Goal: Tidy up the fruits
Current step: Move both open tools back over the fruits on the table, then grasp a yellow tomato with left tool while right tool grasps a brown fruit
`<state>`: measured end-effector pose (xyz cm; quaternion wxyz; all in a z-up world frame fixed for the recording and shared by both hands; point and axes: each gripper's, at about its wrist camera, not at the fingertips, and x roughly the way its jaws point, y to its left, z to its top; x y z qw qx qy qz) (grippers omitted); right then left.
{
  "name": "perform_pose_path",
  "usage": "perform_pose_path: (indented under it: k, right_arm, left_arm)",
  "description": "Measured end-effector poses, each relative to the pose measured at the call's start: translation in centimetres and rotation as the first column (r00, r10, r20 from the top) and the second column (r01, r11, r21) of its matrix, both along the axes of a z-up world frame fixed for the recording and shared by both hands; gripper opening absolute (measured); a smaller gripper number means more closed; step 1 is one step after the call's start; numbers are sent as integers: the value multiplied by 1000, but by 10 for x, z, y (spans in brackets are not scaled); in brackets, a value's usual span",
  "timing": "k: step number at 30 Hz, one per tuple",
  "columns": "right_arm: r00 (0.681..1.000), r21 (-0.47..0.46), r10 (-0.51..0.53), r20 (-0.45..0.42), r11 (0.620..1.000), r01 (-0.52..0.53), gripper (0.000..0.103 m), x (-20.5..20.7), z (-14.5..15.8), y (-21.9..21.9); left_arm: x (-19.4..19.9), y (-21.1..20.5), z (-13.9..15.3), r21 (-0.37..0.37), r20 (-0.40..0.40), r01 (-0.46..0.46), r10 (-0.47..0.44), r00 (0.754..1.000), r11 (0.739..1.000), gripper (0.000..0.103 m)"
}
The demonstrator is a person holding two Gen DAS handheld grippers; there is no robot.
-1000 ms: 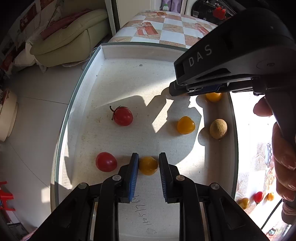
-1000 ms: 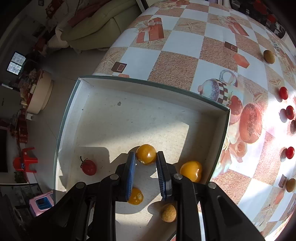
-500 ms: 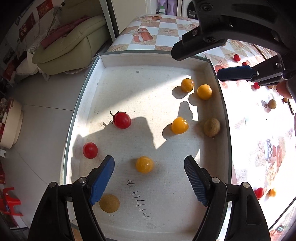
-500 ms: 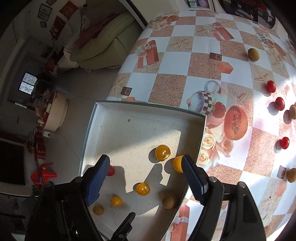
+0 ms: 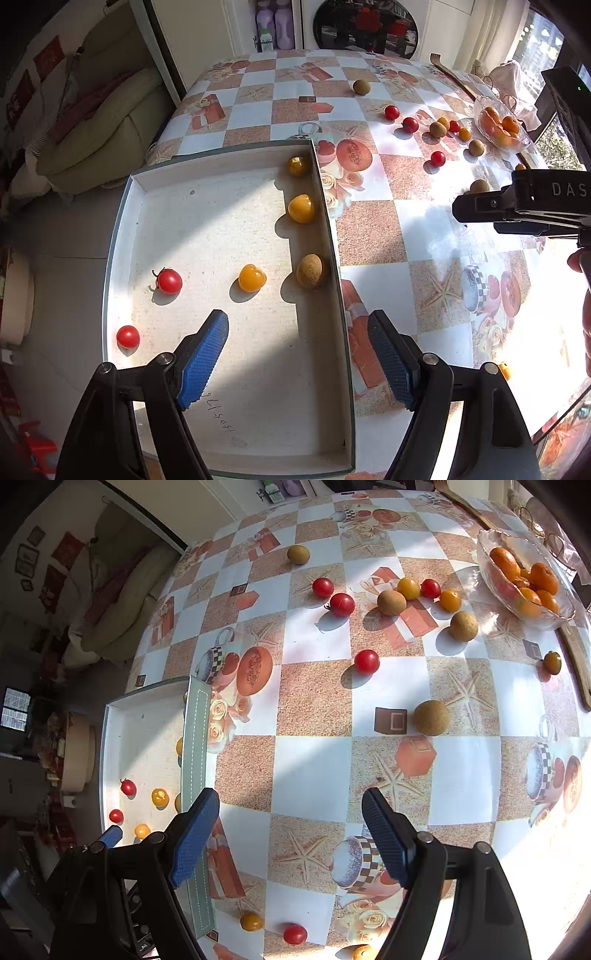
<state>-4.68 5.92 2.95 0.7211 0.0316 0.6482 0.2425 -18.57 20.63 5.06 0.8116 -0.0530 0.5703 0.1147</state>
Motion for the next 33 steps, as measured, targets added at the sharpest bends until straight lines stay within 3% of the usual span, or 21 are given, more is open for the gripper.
perform_pose_path:
  k: [7, 11, 25, 28, 33]
  right_arm:
    - [996, -97, -77, -42, 993, 73, 83, -16, -21, -61]
    - [997, -126, -68, -47, 990, 62, 83, -29, -24, -75]
    - [1000, -137, -22, -19, 990, 20, 83, -31, -28, -77]
    - [1000, -140, -20, -9, 990, 18, 83, -27, -28, -76]
    - [999, -153, -6, 33, 988, 11, 83, -14, -27, -68]
  left_arm:
    - [-7, -48, -1, -33, -19, 106, -107, 994, 994, 79]
    - [-17, -72, -12, -41, -56, 154, -156, 986, 987, 79]
    - [-26, -90, -38, -13, -78, 174, -175, 981, 985, 78]
    - [-27, -95, -42, 0, -80, 202, -202, 976, 979, 67]
    - [-28, -90, -44, 0, -79, 184, -183, 980, 983, 67]
